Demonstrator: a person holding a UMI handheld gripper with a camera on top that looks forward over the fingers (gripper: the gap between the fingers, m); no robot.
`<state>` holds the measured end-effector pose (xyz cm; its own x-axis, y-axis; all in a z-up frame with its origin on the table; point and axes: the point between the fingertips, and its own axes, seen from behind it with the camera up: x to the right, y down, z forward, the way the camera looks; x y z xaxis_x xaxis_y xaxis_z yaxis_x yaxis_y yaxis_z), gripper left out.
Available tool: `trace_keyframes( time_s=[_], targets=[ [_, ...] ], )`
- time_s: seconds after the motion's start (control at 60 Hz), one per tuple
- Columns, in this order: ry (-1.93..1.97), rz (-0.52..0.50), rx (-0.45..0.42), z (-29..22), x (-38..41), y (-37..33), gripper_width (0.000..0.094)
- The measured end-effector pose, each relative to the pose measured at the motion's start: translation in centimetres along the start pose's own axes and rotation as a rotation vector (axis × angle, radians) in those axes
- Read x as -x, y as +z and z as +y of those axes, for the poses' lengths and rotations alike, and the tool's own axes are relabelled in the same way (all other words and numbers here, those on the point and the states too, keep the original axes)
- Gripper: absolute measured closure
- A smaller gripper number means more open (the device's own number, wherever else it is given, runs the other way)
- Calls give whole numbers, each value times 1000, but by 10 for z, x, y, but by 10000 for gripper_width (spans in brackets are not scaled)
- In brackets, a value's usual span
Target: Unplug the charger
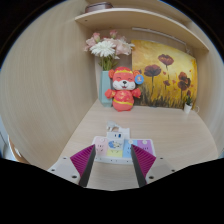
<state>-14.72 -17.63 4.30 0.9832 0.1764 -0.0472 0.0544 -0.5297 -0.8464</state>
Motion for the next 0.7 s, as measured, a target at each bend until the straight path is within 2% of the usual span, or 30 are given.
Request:
trace_keyframes(
  time_s=[0.083,0.15,0.217,0.233,0.267,0.3,0.383,0.45,0.567,0.6,0.7],
  targets=[
    [10,15,-2,-9,0,28,247],
    [8,36,17,-5,-6,32,285],
    [-1,75,32,-2,-14,35,445],
    [2,82,14,-6,-16,50,483],
    [14,50,-2,-9,-5,49,639],
    [8,60,-14,-9,-5,43,644],
    [19,82,-26,-9,-5,41,723],
    [3,79,-11,-8,-6,41,751],
    [2,58,-4,-8,-4,38,756],
    [5,49,-32,-8,-6,59,755],
    [39,29,8,-6,-3,61,763]
  ],
)
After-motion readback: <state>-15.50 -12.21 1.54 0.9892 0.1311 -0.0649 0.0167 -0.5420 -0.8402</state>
